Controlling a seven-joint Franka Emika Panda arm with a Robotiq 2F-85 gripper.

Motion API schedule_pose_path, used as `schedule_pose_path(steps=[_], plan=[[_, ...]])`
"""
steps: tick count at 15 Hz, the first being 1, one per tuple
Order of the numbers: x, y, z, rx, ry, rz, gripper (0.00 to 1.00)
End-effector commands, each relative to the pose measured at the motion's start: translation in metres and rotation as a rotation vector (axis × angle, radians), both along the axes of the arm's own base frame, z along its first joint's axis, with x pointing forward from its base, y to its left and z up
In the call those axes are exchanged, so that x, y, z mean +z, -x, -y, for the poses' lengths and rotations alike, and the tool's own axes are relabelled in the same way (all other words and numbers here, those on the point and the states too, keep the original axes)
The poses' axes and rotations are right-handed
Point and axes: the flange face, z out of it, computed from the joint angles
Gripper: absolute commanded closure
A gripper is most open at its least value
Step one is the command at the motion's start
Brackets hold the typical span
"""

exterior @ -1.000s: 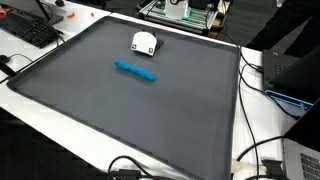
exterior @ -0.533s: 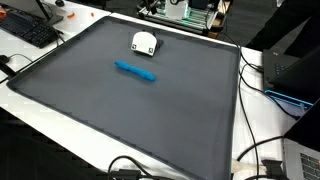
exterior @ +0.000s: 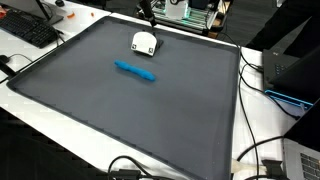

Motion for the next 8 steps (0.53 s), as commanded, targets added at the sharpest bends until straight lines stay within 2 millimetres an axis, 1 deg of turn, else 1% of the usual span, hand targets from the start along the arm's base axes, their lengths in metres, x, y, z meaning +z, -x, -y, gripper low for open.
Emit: schedule_pose_path(steps=[1, 4, 8], plan=[[-0.019, -0.003, -0.003, -0.092, -0.031, -0.034, 0.00], [-0.031, -0.007, -0.005, -0.134, -0.006, -0.024, 0.00], [-0.039, -0.014, -0.009, -0.170, 0.048, 0.016, 0.00]])
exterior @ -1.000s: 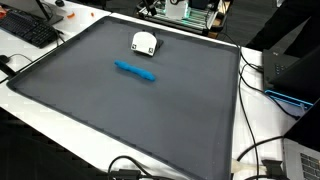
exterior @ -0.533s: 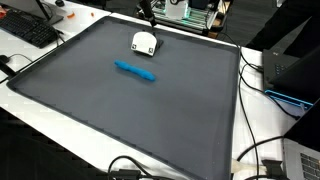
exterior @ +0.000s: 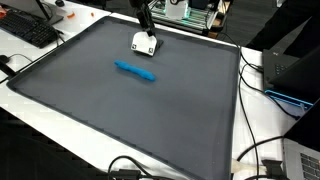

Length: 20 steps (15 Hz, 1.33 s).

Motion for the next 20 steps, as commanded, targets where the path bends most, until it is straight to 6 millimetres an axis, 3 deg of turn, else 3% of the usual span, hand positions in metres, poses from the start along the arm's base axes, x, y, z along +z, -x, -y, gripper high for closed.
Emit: schedule_pose_path(steps=[1, 14, 17, 19, 20], plan=[[-0.009, -0.005, -0.009, -0.039, 0.038, 0.029, 0.00], [-0.016, -0.018, -0.017, -0.083, 0.129, 0.112, 0.00], [-0.018, -0.018, -0.016, -0.100, 0.134, 0.108, 0.23], [-0.018, -0.019, -0.016, -0.111, 0.134, 0.110, 0.26], [-0.018, -0.019, -0.015, -0.119, 0.133, 0.112, 0.37]])
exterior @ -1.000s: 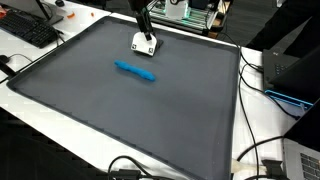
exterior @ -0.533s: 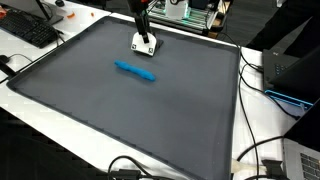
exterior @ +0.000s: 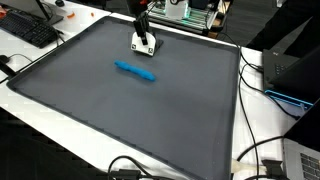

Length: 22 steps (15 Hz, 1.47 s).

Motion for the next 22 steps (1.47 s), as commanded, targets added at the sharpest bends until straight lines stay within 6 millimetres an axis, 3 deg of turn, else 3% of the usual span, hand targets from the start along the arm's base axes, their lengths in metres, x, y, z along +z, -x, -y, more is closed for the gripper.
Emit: schedule_pose_path(steps=[1, 2, 3, 6, 8, 10, 22], plan=[[-0.003, 0.000, -0.001, -0.048, -0.005, 0.006, 0.40], [-0.003, 0.000, -0.001, -0.055, -0.012, 0.004, 0.38], [-0.002, 0.000, 0.001, -0.068, -0.023, 0.007, 0.42], [-0.001, 0.000, 0.004, -0.108, -0.046, 0.009, 0.63], [-0.001, -0.001, 0.004, -0.130, -0.058, 0.010, 0.85], [-0.002, -0.001, 0.005, -0.143, -0.064, 0.010, 1.00], [0.009, 0.004, 0.006, -0.223, -0.096, -0.038, 0.99]])
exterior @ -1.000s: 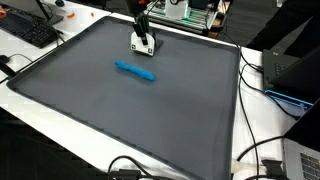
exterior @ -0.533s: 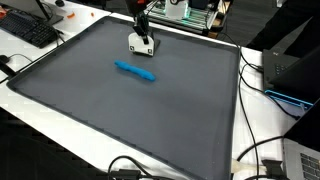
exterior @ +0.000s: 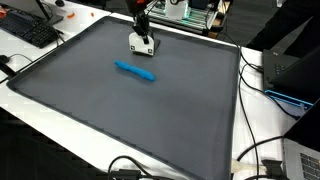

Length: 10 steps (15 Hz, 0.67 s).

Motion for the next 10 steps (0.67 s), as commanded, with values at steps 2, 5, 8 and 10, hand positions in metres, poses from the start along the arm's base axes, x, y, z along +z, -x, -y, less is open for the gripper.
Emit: schedule_pose_path(steps=[2, 5, 8, 10], plan=[[0.0100, 0.0052, 0.0024, -0.079, -0.035, -0.036, 0.99], [0.0089, 0.0071, 0.0030, -0.121, -0.046, -0.071, 0.99], [0.0050, 0.0117, 0.0040, -0.160, -0.065, -0.118, 0.99], [0.0060, 0.0145, 0.0051, -0.184, -0.074, -0.130, 0.99]])
